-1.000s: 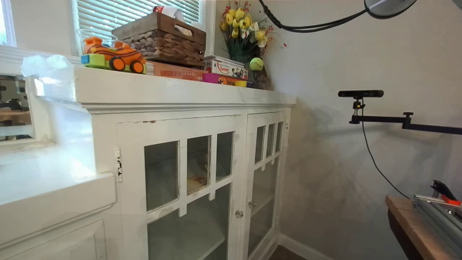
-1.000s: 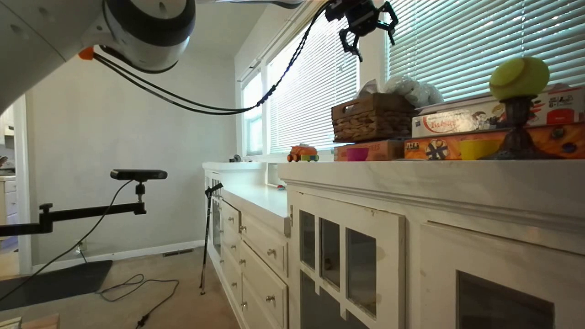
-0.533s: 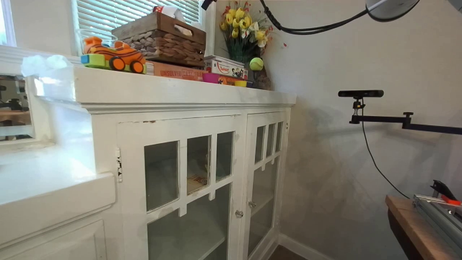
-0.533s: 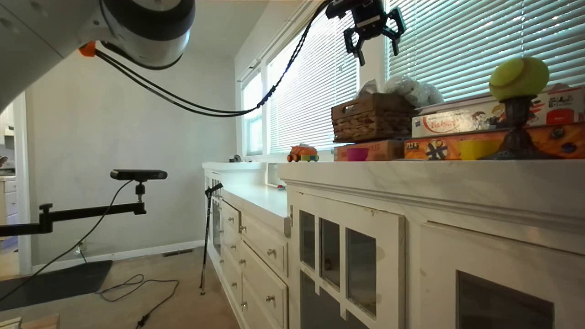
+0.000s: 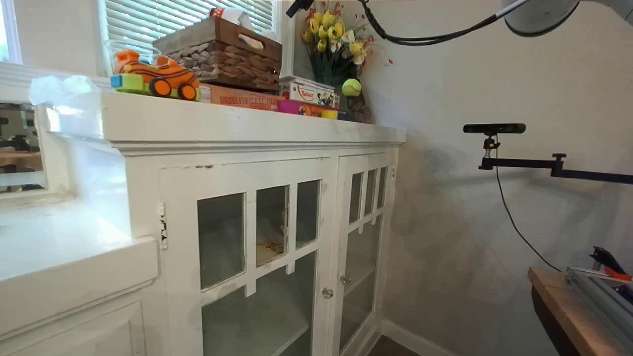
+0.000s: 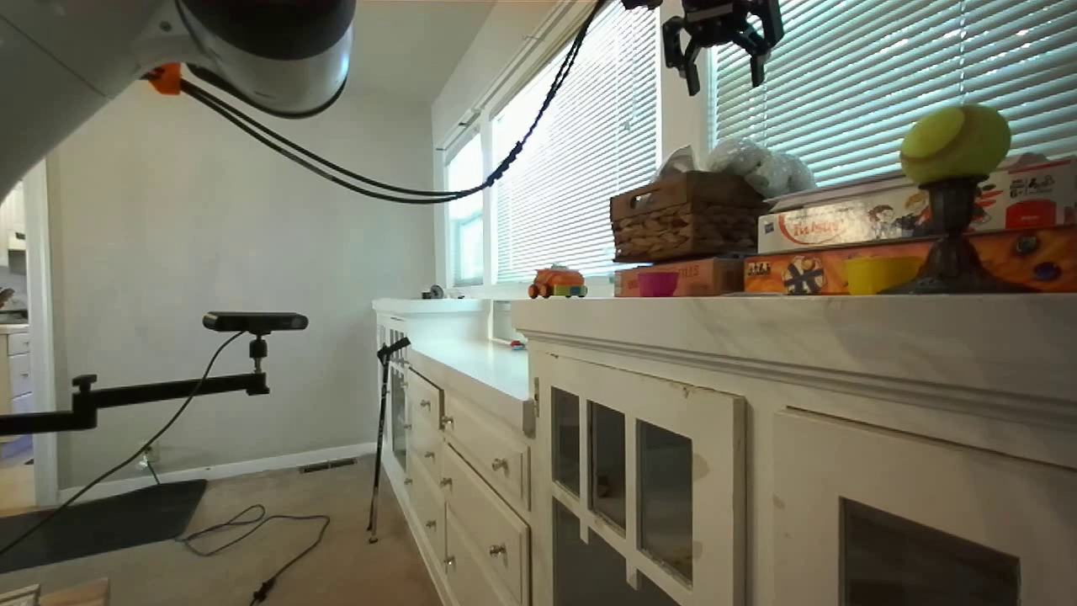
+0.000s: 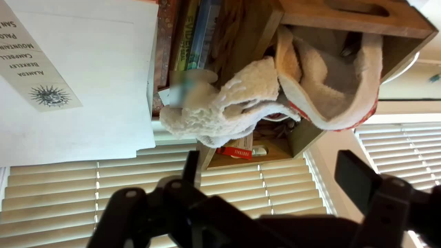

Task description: Put the tennis ball on top of the candle holder then put the towel in the basket.

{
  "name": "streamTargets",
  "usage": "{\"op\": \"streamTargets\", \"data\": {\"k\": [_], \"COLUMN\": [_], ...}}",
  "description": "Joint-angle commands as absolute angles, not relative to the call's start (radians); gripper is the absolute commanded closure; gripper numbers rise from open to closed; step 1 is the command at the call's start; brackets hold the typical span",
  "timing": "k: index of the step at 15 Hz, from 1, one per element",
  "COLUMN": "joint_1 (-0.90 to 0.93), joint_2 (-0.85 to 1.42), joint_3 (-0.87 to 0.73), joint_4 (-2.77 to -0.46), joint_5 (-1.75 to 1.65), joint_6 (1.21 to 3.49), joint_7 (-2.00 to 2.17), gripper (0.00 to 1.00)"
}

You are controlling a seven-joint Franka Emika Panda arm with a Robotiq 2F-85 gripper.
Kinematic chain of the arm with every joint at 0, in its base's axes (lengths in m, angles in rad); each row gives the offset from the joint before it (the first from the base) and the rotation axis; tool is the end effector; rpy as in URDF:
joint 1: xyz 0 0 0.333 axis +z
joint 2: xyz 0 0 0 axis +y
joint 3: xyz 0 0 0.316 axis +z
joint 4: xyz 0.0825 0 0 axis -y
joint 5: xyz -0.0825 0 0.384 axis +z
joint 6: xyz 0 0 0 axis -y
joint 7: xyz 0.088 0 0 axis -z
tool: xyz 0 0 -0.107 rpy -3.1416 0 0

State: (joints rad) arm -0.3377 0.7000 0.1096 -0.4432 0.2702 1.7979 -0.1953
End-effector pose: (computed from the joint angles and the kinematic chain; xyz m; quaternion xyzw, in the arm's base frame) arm 0.6902 -0.1846 0.7301 -0.9322 0.0249 -0.3494 0.0915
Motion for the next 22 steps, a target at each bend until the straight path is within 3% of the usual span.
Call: {"op": "streamTargets", "data": {"k": [1,20,21,22], "joint_1": [-0.372,-0.385,-0.385,-0.385], "joint_2": [0.726,0.841,0.844,0.846], "joint_3": [0.153,0.206,0.207,0.207], "joint_4": [-0.443,-0.443,-0.443,-0.443], "joint_5": [0.345,0.371,0.371,0.370], "joint_6": [1.873,1.932,1.934,1.933], "joint_7": [-0.195,-0.188,-0.187,-0.185], "gripper": [0.00,0.00,0.17,0.26]}}
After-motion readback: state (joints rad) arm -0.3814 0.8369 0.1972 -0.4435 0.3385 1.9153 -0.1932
